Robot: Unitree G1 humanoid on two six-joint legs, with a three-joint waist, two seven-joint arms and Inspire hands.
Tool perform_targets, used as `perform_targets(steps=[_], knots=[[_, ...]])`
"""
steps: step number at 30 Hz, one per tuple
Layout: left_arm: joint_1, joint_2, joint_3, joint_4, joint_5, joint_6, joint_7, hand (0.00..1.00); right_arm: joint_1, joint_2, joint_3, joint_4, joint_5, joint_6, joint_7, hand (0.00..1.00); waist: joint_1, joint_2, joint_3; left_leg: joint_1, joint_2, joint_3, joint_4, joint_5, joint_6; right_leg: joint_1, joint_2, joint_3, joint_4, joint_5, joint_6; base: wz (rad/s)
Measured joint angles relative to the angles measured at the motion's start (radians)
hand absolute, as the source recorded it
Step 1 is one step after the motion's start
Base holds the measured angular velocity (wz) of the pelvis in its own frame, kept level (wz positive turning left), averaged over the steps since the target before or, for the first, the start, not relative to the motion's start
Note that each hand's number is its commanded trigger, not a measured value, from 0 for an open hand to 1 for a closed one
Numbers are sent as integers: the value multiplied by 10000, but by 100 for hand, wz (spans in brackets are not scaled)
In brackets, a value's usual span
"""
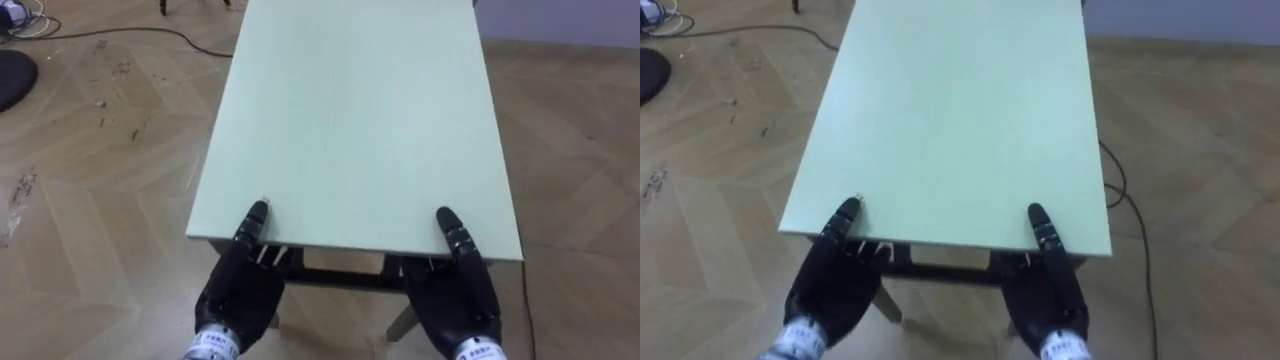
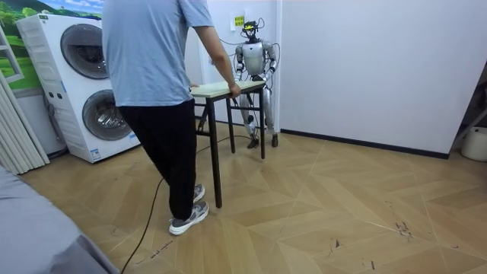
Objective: Move table with human
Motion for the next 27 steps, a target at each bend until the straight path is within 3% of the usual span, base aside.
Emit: perform_targets(steps=[2,4,8,9,10,11,12,13,14,15,16,17,18,20,21,22,23,24,25,26,27], knots=[[-102,2,14,-1,11,-2,4,100,-71,-16,6,8,-4,-111,0,100,-79,6,5,548,-228,15,-1187,-191,-160,-394,-58,31,326,28,-9,3],[-104,3,15,-2,43,-9,13,100,-56,-90,81,-25,-4,-196,5,100,-182,5,-23,935,-571,29,-2491,-101,-83,-600,-137,147,180,358,-167,2],[-176,-51,44,-21,115,-20,9,100,-78,20,90,-47,33,-244,7,100,-81,108,-69,1601,-676,92,-4271,-148,-123,-893,-251,151,182,595,-178,-6],[-228,-77,18,-19,119,-27,9,100,-113,-18,79,-58,139,-245,7,100,-17,153,-48,1898,-714,144,-4945,-181,-118,-1381,-355,214,1101,595,-178,-5],[-296,-116,9,16,129,-45,11,100,-164,-72,105,-58,244,-232,6,100,-118,114,23,2439,-803,210,-5603,-191,-87,-2591,-703,369,3434,809,-291,0],[-333,-119,-5,122,130,-95,-8,100,-145,-124,87,-27,248,-221,7,100,-257,117,102,2543,-852,262,-5681,-361,-34,-3292,-668,448,4223,691,-185,-6],[-194,-47,-22,114,7,-404,-131,100,-174,-25,178,0,149,-117,8,100,-250,225,-30,2357,-630,304,-5349,-1005,-3,-3869,-28,725,2576,739,-51,0],[-158,272,-104,61,-181,-675,-330,100,-124,219,353,-44,-26,-181,87,100,-232,-115,-50,2026,-850,199,-4736,-1735,-41,-4046,-146,577,559,2733,-162,5],[-216,281,-141,210,-204,-699,-354,100,-76,228,381,-50,-71,-250,110,100,-278,-114,-53,1938,-1024,259,-4429,-2196,21,-4080,-350,109,682,2715,-865,-4],[-373,-40,-157,559,-170,-691,-315,100,-282,50,370,128,-119,-335,133,100,-124,93,-39,1770,-1068,341,-3774,-2733,50,-4206,-516,-329,845,2672,-1006,-26],[-446,-184,-148,585,-176,-664,-312,100,-426,-57,355,129,-162,-375,130,100,-43,54,-51,1500,-1364,227,-3376,-2792,121,-4188,-735,-629,611,2777,-1187,-42],[-437,-279,-146,586,-178,-664,-310,100,-468,-92,316,130,-158,-368,130,100,-65,50,-53,1401,-1493,233,-3223,-2821,179,-4112,-873,-854,351,2899,-1258,-26],[-406,-421,-151,599,-179,-665,-257,100,-471,-120,314,131,-155,-350,130,100,-92,25,-58,1313,-1646,366,-3050,-2879,301,-3974,-1026,-1125,-49,3083,-1066,-15],[-400,-488,-145,763,-253,-670,-218,100,-496,-97,319,228,-112,-258,130,100,-232,-90,-66,1027,-2055,511,-2773,-2819,646,-3696,-1189,-1110,-965,3802,-146,-8],[-384,-456,-132,841,-422,-691,-216,100,-569,-91,330,345,-114,-126,130,100,-439,-212,-78,674,-2398,696,-2648,-2623,1007,-3354,-1226,-939,-2068,4674,1022,0],[-292,-345,-89,826,-551,-737,-223,100,-640,-80,368,437,-105,20,129,100,-615,-510,-99,368,-2624,926,-2634,-2344,1434,-3117,-1292,-565,-2981,5632,1790,0],[-248,-351,-66,837,-617,-740,-220,100,-647,-91,363,465,-106,128,129,100,-602,-546,-96,230,-2620,1176,-2524,-2300,1545,-3188,-1330,-253,-2639,5596,1632,-10],[-147,-351,-69,870,-686,-670,-133,100,-538,-210,310,493,-135,263,129,100,-622,-441,-45,174,-2329,1538,-2350,-2266,1642,-3418,-1391,56,-893,4645,847,9],[-106,-188,-150,861,-722,-544,-111,100,-266,-264,275,491,-64,283,188,100,-735,-453,-55,184,-1941,1889,-2396,-2070,1648,-3458,-1556,345,873,3326,743,30],[-152,-99,-232,859,-691,-507,-81,100,-94,-234,268,487,27,245,285,100,-782,-486,-69,183,-1721,2121,-2457,-1912,1458,-3422,-1704,534,1763,2594,809,87],[-194,1,-381,855,-566,-441,1,100,298,-165,201,471,87,176,484,100,-906,-514,-87,190,-1315,2489,-2666,-1569,1173,-3002,-2069,736,3212,1360,998,92]])
